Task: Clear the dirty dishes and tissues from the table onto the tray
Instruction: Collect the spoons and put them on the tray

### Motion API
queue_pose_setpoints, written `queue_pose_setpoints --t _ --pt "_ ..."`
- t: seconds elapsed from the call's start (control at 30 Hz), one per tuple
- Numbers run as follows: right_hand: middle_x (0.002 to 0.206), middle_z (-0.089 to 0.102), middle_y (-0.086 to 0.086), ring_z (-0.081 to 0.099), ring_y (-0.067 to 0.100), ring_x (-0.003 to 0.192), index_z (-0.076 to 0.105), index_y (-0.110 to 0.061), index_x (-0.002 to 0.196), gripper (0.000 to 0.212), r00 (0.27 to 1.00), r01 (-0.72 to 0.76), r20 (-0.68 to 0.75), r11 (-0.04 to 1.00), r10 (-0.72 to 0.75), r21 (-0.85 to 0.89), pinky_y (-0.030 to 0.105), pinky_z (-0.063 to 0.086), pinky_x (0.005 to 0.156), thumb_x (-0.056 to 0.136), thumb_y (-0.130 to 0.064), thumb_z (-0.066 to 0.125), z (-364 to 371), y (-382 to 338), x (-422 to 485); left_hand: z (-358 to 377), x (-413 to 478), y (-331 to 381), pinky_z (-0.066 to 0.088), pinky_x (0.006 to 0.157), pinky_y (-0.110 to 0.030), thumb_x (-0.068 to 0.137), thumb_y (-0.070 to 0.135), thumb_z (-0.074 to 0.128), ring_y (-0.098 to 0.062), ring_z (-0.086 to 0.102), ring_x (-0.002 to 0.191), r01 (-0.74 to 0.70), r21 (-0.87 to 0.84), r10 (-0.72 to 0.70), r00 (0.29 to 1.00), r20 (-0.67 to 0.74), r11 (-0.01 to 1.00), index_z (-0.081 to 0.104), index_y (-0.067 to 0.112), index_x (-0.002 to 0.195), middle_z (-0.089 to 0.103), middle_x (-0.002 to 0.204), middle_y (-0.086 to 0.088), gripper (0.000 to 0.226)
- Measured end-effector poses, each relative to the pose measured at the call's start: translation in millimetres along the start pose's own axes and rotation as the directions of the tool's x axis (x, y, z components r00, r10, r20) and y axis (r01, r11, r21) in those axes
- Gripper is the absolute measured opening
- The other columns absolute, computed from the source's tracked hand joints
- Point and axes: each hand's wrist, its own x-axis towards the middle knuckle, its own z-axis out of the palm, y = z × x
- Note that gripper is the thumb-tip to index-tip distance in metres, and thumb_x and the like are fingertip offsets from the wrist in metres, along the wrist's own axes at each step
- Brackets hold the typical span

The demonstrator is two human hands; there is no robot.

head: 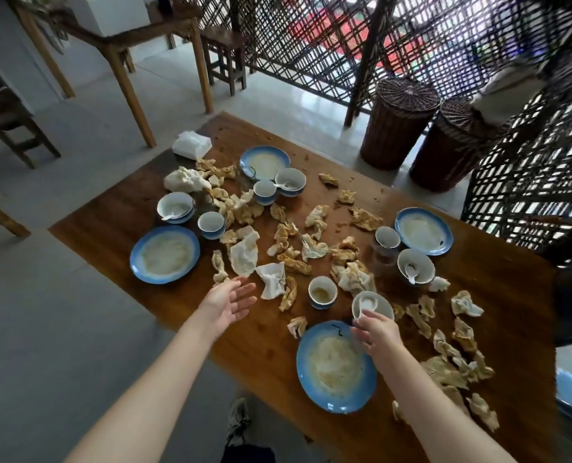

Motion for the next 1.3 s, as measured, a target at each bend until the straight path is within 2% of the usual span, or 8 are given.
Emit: queue_pose_setpoints --t 0.13,0.2,0.3,0.4,0.57,0.87,1.13,1.3 --pt "0.101 0.061 0.011 0.062 0.021 0.080 0.055 -0.012 0.125 0.037 0.997 0.054 -0.060 0.998 -0.051 0.040 0.026 0.049 0.058 0.091 0.002 0.057 26 -10 -11 -26 23 47 0.044 0.076 -0.036 0.102 0.022 0.038 -0.020 0.063 0.087 0.013 0.004 -0.013 1.000 0.026 1.000 0.056 0.018 0.114 0.067 0.099 -0.001 0.022" --pt "0.104 0.061 0.012 0.064 0.028 0.094 0.053 -0.010 0.129 0.038 0.997 0.071 -0.046 0.997 -0.069 0.040 0.031 0.050 0.069 0.092 0.002 0.054 46 -17 -16 -37 31 68 0.045 0.070 -0.034 0.102 0.021 0.038 -0.020 0.061 0.080 0.017 -0.018 -0.017 0.999 0.038 1.000 0.054 0.017 0.114 0.066 0.094 -0.002 0.020" --pt "0.103 0.062 0.014 0.062 0.027 0.091 0.053 -0.009 0.128 0.037 0.995 0.100 -0.012 0.995 -0.100 0.025 0.038 0.049 0.080 0.093 0.001 0.053 78 -25 -21 -53 44 97 0.044 0.068 -0.033 0.102 0.020 0.037 -0.019 0.059 0.077 0.004 -0.008 -0.003 0.999 0.040 1.000 0.052 0.018 0.117 0.064 0.094 -0.002 0.021" --pt "0.106 0.063 0.012 0.061 0.024 0.090 0.054 -0.010 0.126 0.035 0.994 0.099 0.043 0.994 -0.101 0.037 0.038 0.049 0.081 0.093 0.001 0.054 114 -34 -23 -74 59 119 0.041 0.085 -0.037 0.102 0.021 0.036 -0.019 0.059 0.081 -0.012 -0.007 0.012 1.000 0.017 1.000 0.051 0.020 0.116 0.063 0.102 -0.001 0.020" --pt "0.099 0.067 0.008 0.064 0.019 0.079 0.057 -0.012 0.122 0.031 0.982 0.134 0.139 0.991 -0.130 -0.024 0.028 0.050 0.063 0.092 -0.004 0.058 179 -49 -26 -116 83 153 0.041 0.063 -0.031 0.101 0.016 0.039 -0.020 0.057 0.074 -0.030 -0.072 0.023 0.995 -0.096 0.997 0.050 0.020 0.097 0.058 0.087 -0.001 0.012" --pt "0.109 0.066 0.010 0.067 0.021 0.081 0.060 -0.017 0.115 0.026 0.954 0.170 0.268 0.980 -0.137 -0.105 0.030 0.054 0.067 0.091 -0.007 0.060 276 -74 -26 -152 130 191 0.043 0.056 -0.030 0.099 0.015 0.046 -0.019 0.050 0.065 -0.076 0.191 0.126 0.957 -0.263 0.979 0.034 0.023 0.118 0.044 0.084 -0.008 0.024" --pt "0.105 0.067 0.007 0.068 0.020 0.083 0.059 -0.019 0.116 0.028 0.963 0.151 0.245 0.978 -0.113 -0.143 0.029 0.057 0.069 0.090 -0.008 0.061 276 -77 -19 -142 156 191 0.040 0.053 -0.026 0.099 0.010 0.046 -0.020 0.057 0.061 -0.078 0.365 0.156 0.969 -0.190 0.928 0.040 0.015 0.118 0.060 0.080 -0.011 0.021" --pt "0.108 0.067 0.012 0.066 0.018 0.075 0.058 -0.016 0.118 0.029 0.971 0.133 0.217 0.983 -0.104 -0.124 0.026 0.051 0.061 0.091 -0.005 0.059 260 -73 -20 -134 152 187 0.040 0.051 -0.025 0.099 0.004 0.036 -0.018 0.058 0.061 -0.053 0.327 0.149 0.949 -0.276 0.944 0.048 0.015 0.120 0.061 0.082 -0.008 0.027"
